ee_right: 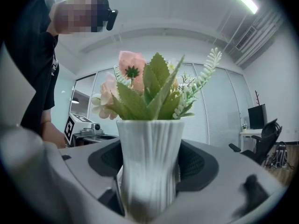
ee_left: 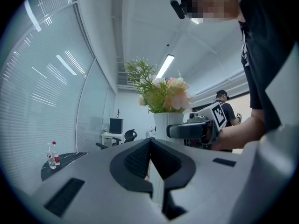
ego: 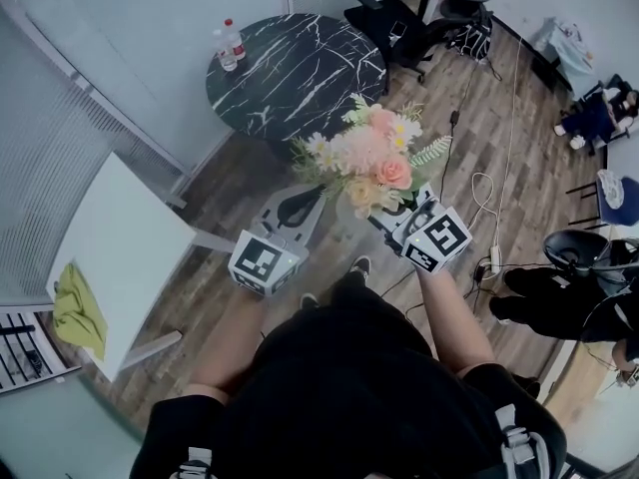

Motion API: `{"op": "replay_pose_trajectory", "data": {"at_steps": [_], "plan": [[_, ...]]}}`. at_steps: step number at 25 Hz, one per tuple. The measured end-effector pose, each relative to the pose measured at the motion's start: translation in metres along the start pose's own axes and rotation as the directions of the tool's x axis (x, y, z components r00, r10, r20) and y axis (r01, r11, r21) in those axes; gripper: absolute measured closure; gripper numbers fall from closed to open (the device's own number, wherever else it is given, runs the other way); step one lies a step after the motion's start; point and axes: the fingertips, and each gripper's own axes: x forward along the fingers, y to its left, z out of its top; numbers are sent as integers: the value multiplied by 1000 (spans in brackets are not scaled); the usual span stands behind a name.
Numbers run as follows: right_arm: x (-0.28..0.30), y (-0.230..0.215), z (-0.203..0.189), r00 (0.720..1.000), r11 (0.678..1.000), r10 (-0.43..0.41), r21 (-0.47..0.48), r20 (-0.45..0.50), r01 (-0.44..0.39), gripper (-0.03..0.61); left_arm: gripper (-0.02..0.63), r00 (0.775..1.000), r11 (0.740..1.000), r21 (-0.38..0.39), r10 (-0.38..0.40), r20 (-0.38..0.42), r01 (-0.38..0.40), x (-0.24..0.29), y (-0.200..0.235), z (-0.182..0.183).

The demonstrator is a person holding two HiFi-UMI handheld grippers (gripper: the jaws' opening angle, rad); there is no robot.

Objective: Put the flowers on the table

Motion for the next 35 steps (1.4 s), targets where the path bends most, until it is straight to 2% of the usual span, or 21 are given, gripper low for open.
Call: {"op": "replay_pose_trajectory", "data": {"at_steps": [11, 23, 35], "plan": [[9, -84, 1, 999, 999, 41, 20, 4, -41, 238, 601, 999, 999, -7, 32, -10, -32, 78, 24, 1], [-3, -159, -10, 996, 995, 88, 43, 8, -89, 238, 601, 997, 997, -21, 80, -22, -81, 150, 25, -3], [0, -207, -18, 995, 993, 99, 59, 8, -100, 238, 601, 991, 992, -26, 126, -39, -127, 185, 40, -8]]}}
